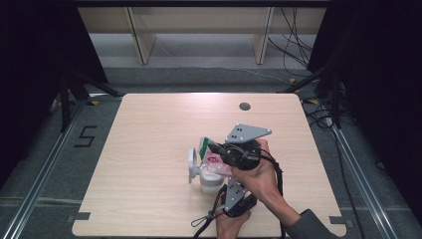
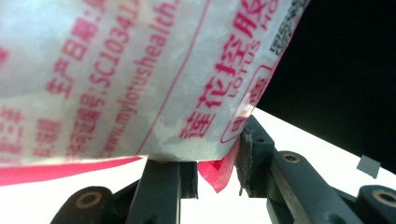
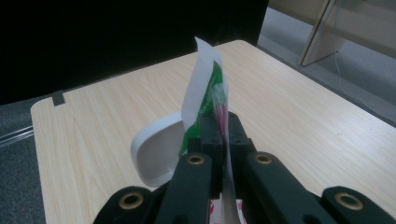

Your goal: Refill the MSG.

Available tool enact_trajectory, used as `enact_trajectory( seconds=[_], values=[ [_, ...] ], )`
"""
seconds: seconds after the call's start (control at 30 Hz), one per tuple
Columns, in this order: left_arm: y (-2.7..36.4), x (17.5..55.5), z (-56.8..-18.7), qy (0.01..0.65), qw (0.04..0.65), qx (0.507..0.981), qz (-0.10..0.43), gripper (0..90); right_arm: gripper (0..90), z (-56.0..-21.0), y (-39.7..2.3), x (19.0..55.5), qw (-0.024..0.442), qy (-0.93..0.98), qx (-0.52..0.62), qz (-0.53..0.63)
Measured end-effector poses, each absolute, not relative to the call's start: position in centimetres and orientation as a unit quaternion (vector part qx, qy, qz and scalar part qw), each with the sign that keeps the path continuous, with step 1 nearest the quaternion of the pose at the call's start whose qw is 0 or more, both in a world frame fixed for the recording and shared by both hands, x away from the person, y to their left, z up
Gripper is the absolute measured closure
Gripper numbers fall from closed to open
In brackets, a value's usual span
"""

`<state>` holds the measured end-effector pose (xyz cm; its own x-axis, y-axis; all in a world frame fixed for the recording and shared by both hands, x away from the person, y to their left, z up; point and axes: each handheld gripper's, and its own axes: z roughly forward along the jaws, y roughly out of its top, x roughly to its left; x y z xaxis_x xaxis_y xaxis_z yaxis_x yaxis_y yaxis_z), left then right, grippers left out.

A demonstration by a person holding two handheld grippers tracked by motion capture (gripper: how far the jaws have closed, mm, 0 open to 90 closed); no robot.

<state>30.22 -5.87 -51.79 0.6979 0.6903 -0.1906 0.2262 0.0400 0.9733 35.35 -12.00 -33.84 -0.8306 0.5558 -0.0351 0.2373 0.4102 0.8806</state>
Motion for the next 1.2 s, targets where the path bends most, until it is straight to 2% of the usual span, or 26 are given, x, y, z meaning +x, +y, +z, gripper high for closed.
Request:
enact_trajectory(
  seconds=[0.33,0.37,0.4,0.7,1.03,1.2],
  values=[
    [-5.1,29.7,-52.1,0.351,0.615,0.679,0.193,65.9,90.0,-33.9,-13.6,34.9,0.157,0.805,0.240,0.520],
    [-5.0,29.6,-52.1,0.352,0.610,0.683,0.196,64.7,90.0,-34.0,-13.7,34.8,0.145,0.800,0.244,0.528],
    [-4.9,29.6,-52.0,0.354,0.609,0.683,0.195,63.4,90.0,-34.0,-14.1,34.7,0.156,0.796,0.245,0.531],
    [-3.7,29.3,-51.9,0.366,0.594,0.694,0.178,52.2,90.0,-34.3,-16.0,34.4,0.134,0.761,0.275,0.572],
    [-2.7,29.0,-51.1,0.376,0.580,0.700,0.178,45.3,90.0,-34.7,-17.3,34.1,0.111,0.720,0.288,0.621],
    [-2.6,28.8,-51.1,0.375,0.559,0.719,0.171,39.4,90.0,-35.2,-18.2,33.9,0.110,0.707,0.298,0.632]
  ],
)
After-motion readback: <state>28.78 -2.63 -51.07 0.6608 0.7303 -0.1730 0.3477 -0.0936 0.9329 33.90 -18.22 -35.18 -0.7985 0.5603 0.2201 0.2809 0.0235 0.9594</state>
